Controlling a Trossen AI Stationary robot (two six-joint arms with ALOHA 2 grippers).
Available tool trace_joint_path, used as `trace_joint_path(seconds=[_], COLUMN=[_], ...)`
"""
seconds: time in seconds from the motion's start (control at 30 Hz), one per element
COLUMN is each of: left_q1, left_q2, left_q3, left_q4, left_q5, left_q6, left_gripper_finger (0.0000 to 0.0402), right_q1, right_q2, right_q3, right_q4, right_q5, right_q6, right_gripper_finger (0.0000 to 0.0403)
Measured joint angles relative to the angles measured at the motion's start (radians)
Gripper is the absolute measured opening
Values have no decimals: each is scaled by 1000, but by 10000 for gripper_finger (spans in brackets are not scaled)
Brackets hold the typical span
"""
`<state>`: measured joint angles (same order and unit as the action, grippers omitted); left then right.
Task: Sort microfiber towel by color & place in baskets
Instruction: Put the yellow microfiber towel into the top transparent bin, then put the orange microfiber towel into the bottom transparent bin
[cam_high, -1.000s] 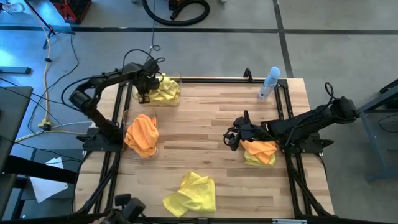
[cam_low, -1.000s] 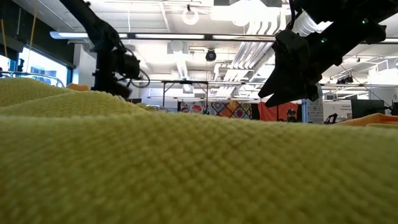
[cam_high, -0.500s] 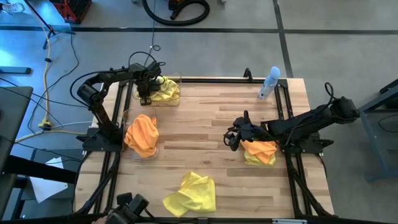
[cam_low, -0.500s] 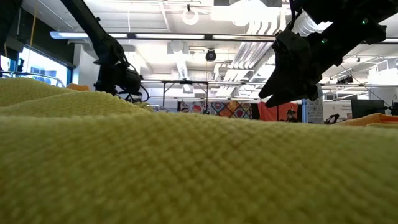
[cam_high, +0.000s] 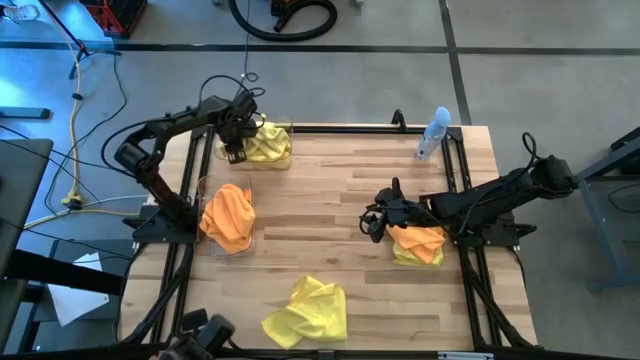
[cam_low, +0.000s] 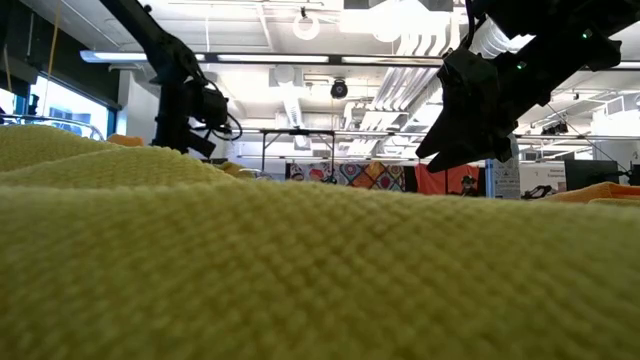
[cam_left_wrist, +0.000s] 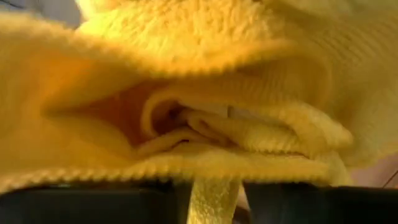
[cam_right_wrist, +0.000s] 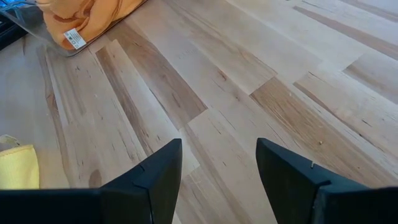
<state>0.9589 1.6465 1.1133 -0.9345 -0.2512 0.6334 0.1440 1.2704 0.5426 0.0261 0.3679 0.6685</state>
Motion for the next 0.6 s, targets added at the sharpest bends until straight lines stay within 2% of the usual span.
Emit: trace_joint_path(seconds=[0.2,0.4,0.5,0.6], left_q1=[-20,-52,-74,-105], left_q2=[-70,-184,-251,-308], left_q3=[0,0,0,0], left_q4=[-53,-96,-100,-103], left_q5=[-29,-29,-28,-11], left_q6=[-5,-60,-148,-326], left_gripper_finger=[166,179,179,179], right_q1=[0,0,0,0], right_q2=[0,0,0,0], right_q3=[0,0,0,0], right_q4=[0,0,0,0], right_q5=[0,1,1,1], right_q6=[0,-19,-20,-22], right_gripper_finger=[201,201,201,201])
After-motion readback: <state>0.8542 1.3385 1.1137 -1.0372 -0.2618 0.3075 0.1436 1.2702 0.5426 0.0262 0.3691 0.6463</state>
